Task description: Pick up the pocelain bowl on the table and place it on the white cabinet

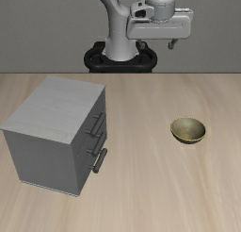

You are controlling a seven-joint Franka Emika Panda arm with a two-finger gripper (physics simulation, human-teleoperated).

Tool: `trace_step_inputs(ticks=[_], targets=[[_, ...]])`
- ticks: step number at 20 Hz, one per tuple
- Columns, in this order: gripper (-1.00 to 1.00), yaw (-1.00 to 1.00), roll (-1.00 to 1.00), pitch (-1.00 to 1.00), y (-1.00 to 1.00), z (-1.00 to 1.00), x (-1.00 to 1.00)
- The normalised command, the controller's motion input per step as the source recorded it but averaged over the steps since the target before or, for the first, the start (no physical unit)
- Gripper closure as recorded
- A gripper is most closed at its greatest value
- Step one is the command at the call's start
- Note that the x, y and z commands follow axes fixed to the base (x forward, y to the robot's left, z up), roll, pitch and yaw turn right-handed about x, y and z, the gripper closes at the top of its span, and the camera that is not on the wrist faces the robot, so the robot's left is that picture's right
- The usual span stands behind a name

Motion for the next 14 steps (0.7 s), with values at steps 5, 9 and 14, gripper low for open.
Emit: trace_step_inputs(ticks=[5, 9, 14], targets=[[-1.00, 0.00, 0.00, 0.00, 0.80, 0.00, 0.20], [-1.00, 0.00, 0.00, 0.00, 0.00, 0.00, 1.00], [-1.00, 0.00, 0.00, 0.00, 0.00, 0.00, 1.00]])
